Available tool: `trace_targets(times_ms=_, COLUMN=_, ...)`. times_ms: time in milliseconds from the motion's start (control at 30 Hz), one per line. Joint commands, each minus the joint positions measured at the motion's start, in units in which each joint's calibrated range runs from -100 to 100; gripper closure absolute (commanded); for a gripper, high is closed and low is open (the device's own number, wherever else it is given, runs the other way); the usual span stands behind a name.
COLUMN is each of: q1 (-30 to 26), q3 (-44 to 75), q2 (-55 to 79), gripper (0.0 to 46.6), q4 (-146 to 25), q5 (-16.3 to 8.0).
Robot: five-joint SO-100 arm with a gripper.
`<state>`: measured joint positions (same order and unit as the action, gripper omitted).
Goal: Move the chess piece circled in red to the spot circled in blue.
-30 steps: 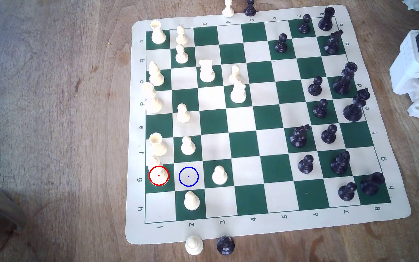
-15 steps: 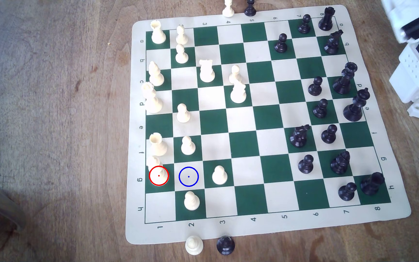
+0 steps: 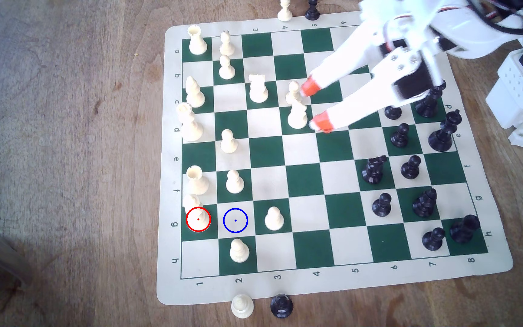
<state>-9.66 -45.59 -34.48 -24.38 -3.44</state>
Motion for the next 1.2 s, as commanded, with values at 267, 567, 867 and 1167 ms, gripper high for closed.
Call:
trace_targets(times_ms=267, q1=-0.7, q3=20.57, q2=34.22, gripper=32.8, q4=18.16, q5=-1.76)
trace_targets(times_ms=567, q1=-0.7, q3=32.72, q2=47.13, gripper=32.3, q4=24.71, q5=-3.57)
trace_targets(times_ms=867, q1=-2.11, q3=39.25, q2=54.17, gripper=30.8, q4=24.71, q5=-4.4)
trace_targets(times_ms=1167, q1=-2.74, q3=44.05, q2=59.44, gripper=30.7, q4=24.96, q5=-4.93)
